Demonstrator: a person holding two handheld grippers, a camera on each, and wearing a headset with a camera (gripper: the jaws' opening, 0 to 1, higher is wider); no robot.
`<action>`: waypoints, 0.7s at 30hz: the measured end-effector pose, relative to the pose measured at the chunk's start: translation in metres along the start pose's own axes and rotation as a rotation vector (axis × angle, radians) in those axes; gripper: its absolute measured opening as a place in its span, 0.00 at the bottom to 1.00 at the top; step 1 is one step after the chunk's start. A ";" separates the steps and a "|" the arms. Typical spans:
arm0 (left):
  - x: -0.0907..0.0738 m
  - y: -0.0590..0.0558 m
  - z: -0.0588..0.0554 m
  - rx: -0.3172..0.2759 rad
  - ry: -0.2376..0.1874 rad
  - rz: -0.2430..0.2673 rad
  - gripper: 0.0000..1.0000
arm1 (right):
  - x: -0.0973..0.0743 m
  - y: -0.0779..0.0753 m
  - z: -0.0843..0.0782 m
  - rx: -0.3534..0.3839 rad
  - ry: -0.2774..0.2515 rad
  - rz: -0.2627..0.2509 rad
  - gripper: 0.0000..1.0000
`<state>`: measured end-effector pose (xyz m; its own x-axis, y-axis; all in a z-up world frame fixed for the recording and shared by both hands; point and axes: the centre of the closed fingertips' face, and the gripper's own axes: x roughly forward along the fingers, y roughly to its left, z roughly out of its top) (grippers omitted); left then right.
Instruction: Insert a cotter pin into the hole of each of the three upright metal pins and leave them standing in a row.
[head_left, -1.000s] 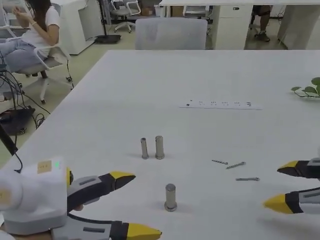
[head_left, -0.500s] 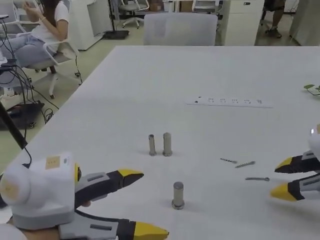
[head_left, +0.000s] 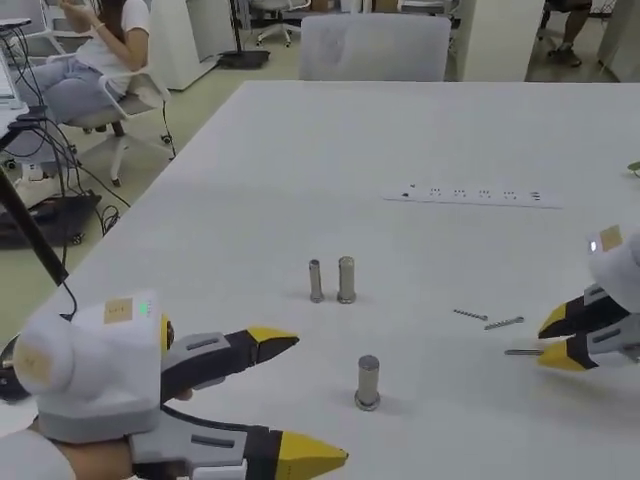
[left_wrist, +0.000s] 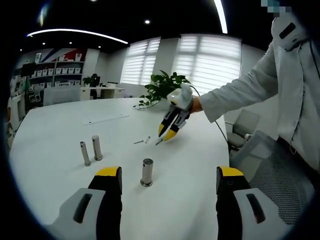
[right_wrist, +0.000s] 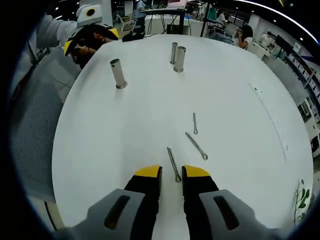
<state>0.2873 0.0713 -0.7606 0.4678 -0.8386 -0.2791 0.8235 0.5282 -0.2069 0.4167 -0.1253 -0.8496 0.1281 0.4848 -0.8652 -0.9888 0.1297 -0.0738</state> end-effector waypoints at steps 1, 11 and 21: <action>0.000 0.000 0.000 0.000 0.000 0.000 0.77 | 0.001 0.000 0.000 -0.002 0.003 0.004 0.18; -0.001 0.000 0.000 -0.005 -0.002 -0.002 0.76 | 0.007 0.000 -0.005 -0.100 0.085 0.036 0.15; -0.001 -0.002 -0.003 -0.007 0.002 -0.008 0.74 | 0.011 -0.001 0.000 -0.146 0.112 0.066 0.14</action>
<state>0.2843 0.0711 -0.7629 0.4605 -0.8427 -0.2791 0.8250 0.5223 -0.2157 0.4196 -0.1197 -0.8592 0.0617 0.3879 -0.9196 -0.9964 -0.0301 -0.0796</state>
